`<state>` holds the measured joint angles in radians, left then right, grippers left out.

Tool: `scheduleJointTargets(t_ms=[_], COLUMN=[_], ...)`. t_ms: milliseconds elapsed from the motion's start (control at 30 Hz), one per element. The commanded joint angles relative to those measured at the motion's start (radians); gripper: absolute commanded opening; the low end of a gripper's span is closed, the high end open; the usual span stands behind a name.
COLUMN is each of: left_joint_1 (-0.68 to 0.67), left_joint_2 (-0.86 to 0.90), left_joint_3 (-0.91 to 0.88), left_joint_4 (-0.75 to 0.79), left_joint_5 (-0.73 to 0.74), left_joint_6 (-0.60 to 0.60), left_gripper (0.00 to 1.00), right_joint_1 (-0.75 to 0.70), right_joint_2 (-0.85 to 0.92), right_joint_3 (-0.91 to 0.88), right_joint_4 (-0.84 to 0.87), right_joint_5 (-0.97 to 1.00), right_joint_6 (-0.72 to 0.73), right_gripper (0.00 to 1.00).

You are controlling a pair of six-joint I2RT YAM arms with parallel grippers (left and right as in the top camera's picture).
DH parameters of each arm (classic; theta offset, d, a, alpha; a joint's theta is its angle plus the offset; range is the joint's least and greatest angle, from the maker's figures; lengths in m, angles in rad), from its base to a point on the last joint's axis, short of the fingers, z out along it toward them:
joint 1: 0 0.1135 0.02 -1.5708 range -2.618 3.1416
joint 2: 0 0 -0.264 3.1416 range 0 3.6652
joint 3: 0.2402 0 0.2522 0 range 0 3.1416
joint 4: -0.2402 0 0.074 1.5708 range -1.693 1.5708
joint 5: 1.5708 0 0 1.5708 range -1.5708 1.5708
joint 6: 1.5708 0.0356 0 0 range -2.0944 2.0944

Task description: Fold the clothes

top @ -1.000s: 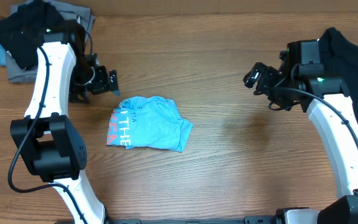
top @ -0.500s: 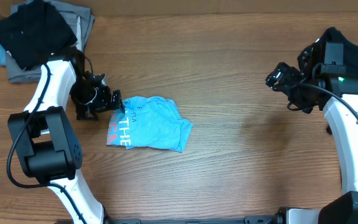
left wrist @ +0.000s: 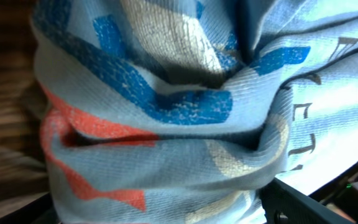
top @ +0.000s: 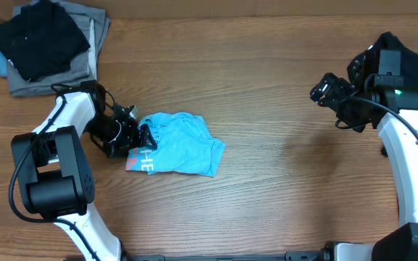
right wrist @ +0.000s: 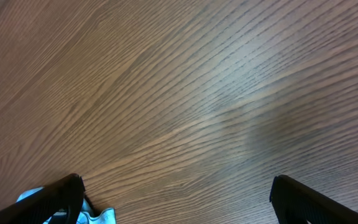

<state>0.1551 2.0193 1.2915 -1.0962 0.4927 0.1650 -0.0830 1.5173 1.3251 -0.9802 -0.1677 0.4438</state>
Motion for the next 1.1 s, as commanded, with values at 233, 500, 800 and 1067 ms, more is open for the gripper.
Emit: scheduleJointTargets(t_ms=[233, 500, 800, 1067], left_joint_1=[-0.01, -0.011, -0.011, 0.009], left_joint_2=[0.039, 0.039, 0.04, 0.04], left_joint_3=[-0.053, -0.027, 0.217, 0.512], left_joint_4=[0.114, 0.251, 0.255, 0.309], left_joint_5=[-0.059, -0.059, -0.234, -0.332], left_joint_6=[-0.143, -0.1, -0.027, 0.084], left_gripper=[0.04, 0.04, 0.04, 0.04], right_joint_1=[-0.003, -0.003, -0.003, -0.003], right_joint_2=[-0.017, -0.017, -0.017, -0.017], right_joint_3=[0.01, 0.01, 0.01, 0.01], right_joint_4=[-0.006, -0.033, -0.069, -0.111], right_joint_5=[-0.02, -0.02, -0.02, -0.022], right_joint_6=[-0.006, -0.007, -0.007, -0.002], right_gripper=[1.0, 1.0, 1.0, 1.0])
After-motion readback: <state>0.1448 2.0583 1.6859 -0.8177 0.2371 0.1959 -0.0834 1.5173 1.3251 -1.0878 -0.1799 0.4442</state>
